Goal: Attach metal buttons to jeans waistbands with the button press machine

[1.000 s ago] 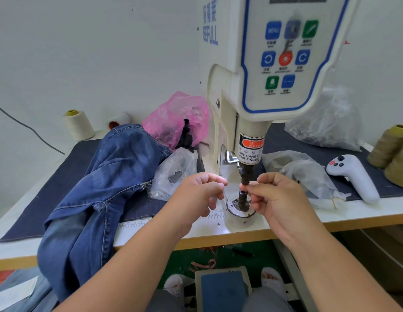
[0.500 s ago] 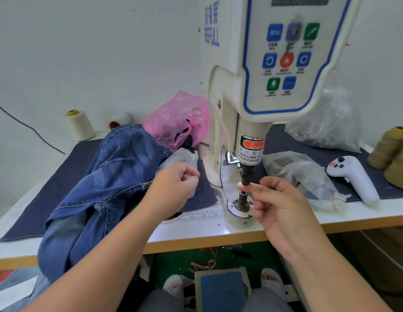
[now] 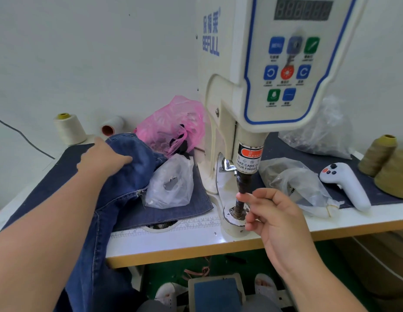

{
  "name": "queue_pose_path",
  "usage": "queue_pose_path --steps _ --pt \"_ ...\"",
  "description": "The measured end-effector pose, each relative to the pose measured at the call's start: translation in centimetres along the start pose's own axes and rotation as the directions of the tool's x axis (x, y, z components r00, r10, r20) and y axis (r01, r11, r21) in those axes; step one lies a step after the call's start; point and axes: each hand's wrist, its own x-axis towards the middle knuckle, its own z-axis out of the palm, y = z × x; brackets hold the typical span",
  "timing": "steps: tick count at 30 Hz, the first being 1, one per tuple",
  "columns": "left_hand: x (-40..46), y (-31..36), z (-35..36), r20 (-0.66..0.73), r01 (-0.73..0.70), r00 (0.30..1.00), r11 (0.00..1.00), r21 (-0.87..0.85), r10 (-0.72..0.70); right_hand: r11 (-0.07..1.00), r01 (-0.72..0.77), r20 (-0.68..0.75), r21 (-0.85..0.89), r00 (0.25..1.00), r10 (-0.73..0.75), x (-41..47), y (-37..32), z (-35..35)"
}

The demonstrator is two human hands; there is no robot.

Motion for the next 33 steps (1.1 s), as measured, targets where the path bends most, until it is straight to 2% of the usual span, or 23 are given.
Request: queue_pose_path --steps 2,4,7,11,14,18,22,24,27,29,33 --pt "0.4 -0.4 0.1 0.018 -0.052 0.998 0.998 -0.024 0.052 1.000 -0.003 -0.023 -0.023 1.000 0.003 -0.1 0.2 -0.2" --pt "0.4 -1.0 -0.1 -0.059 -0.084 0.995 0.995 -0.054 0.081 0.998 0.004 -0.027 -0.058 1.000 -0.006 -0.4 0.4 -0.4" --pt "-0.9 -1.5 -1.3 -0.218 -0.107 0.974 0.975 -0.196 0.063 0.990 0.038 0.005 -0.138 0.999 -0.037 -0.8 0.8 -0.5" --pt "-4.4 -1.8 -4.7 -0.432 -0.240 0.899 0.902 -0.360 0.067 0.984 0.042 0.040 -0.173 0.999 -0.035 -1.4 1.3 -0.3" --pt "-7.8 -1.9 -7.7 -0.446 -0.288 0.894 0.820 -0.494 0.046 0.980 0.049 0.083 -0.193 0.996 -0.033 -2.1 1.5 0.3" --pt "-12.0 -1.0 -10.2 -0.301 -0.268 0.950 0.729 -0.630 0.089 0.954 0.165 0.227 -0.251 0.968 -0.107 -3.5 1.1 1.7" --pt "-16.2 0.7 -11.0 -0.083 -0.218 0.964 0.575 -0.789 0.251 0.881 0.381 0.359 -0.279 0.893 -0.272 -5.0 -0.5 3.1" --pt "-18.6 1.6 -10.7 -0.009 -0.186 0.941 0.497 -0.847 0.338 0.841 0.470 0.377 -0.267 0.854 -0.358 -5.3 -1.1 3.3" --pt "-21.5 2.9 -9.7 0.091 -0.139 0.888 0.450 -0.882 0.451 0.802 0.535 0.369 -0.266 0.825 -0.428 -5.7 -1.6 3.3" --pt "-22.3 3.7 -8.8 0.190 -0.060 0.846 0.442 -0.895 0.498 0.791 0.519 0.359 -0.322 0.841 -0.405 -5.7 -1.4 2.9" --pt "-22.6 4.7 -7.7 0.385 0.124 0.710 0.433 -0.893 0.590 0.791 0.467 0.317 -0.397 0.878 -0.359 -5.8 -1.0 1.7"
